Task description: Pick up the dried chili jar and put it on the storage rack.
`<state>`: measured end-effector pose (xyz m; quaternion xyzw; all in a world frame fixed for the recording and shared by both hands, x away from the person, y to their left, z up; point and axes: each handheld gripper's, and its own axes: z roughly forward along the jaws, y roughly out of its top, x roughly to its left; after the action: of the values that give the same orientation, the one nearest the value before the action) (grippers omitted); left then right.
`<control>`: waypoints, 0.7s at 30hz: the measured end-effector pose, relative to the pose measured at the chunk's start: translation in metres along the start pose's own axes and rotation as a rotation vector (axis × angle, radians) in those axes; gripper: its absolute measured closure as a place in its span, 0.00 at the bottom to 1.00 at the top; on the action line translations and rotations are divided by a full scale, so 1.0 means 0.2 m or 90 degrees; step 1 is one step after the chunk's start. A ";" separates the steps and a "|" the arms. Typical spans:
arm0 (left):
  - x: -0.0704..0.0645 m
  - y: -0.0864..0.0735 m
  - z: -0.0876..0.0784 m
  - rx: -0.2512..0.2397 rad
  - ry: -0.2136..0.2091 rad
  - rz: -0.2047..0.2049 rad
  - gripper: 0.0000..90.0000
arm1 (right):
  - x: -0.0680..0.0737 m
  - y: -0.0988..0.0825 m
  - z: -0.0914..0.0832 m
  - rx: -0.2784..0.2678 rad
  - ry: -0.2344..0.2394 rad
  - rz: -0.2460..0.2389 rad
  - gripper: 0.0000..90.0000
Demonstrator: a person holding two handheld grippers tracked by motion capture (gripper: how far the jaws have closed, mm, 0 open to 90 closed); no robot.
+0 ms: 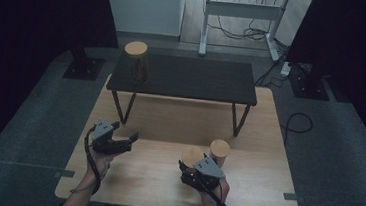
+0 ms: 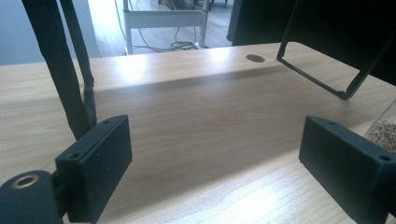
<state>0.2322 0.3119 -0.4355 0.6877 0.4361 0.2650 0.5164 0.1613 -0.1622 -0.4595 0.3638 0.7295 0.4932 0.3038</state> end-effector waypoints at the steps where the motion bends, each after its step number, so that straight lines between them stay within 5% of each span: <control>1: 0.00 0.00 0.00 0.000 0.000 0.000 0.10 | 0.00 0.00 0.00 -0.002 -0.001 -0.001 0.28; 21: 0.00 0.00 -0.01 -0.002 0.006 -0.003 0.10 | 0.00 0.05 -0.01 -0.009 -0.002 0.005 0.28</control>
<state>0.2314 0.3124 -0.4351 0.6847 0.4393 0.2677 0.5162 0.1621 -0.1618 -0.4497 0.3653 0.7239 0.4991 0.3058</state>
